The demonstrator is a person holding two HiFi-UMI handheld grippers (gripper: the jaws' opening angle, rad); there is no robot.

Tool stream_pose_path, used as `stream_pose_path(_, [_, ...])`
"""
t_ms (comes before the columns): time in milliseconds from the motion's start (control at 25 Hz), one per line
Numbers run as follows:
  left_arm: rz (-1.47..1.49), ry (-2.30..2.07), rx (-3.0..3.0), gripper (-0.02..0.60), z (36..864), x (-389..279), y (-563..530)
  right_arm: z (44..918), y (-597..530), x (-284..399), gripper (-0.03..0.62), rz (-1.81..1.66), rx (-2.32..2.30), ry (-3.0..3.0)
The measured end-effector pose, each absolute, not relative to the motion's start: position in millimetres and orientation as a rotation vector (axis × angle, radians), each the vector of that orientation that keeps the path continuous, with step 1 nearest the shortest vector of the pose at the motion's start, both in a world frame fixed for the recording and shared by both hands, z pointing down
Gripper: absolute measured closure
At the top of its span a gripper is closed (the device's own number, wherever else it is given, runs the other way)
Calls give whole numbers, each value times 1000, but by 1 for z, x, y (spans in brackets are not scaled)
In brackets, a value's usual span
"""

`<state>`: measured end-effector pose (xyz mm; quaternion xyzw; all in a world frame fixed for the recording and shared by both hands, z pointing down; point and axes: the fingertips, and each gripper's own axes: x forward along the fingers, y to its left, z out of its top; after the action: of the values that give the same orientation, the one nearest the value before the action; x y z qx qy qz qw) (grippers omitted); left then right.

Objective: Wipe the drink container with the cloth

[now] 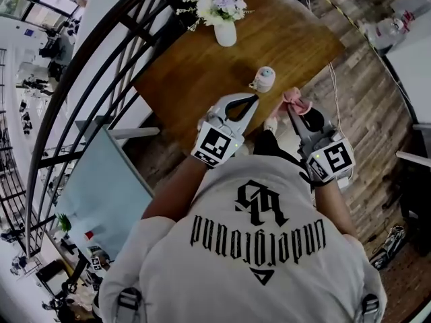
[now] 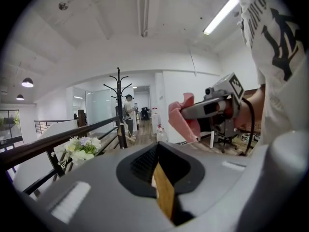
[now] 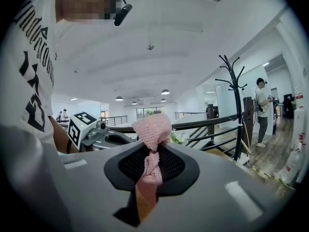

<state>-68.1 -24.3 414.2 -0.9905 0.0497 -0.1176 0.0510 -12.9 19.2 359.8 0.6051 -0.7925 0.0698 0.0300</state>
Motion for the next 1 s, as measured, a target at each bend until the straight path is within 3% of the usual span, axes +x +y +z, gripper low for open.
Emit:
stream_pose_path(440, [-466,-31,-3053,518,473,-12,-62,402,-44,48,548,356,1785,-2473])
stream_pose_path(1000, [-678,-20,-3057,265,585,42,-111,488,-79,116,548,606,1745,-2434])
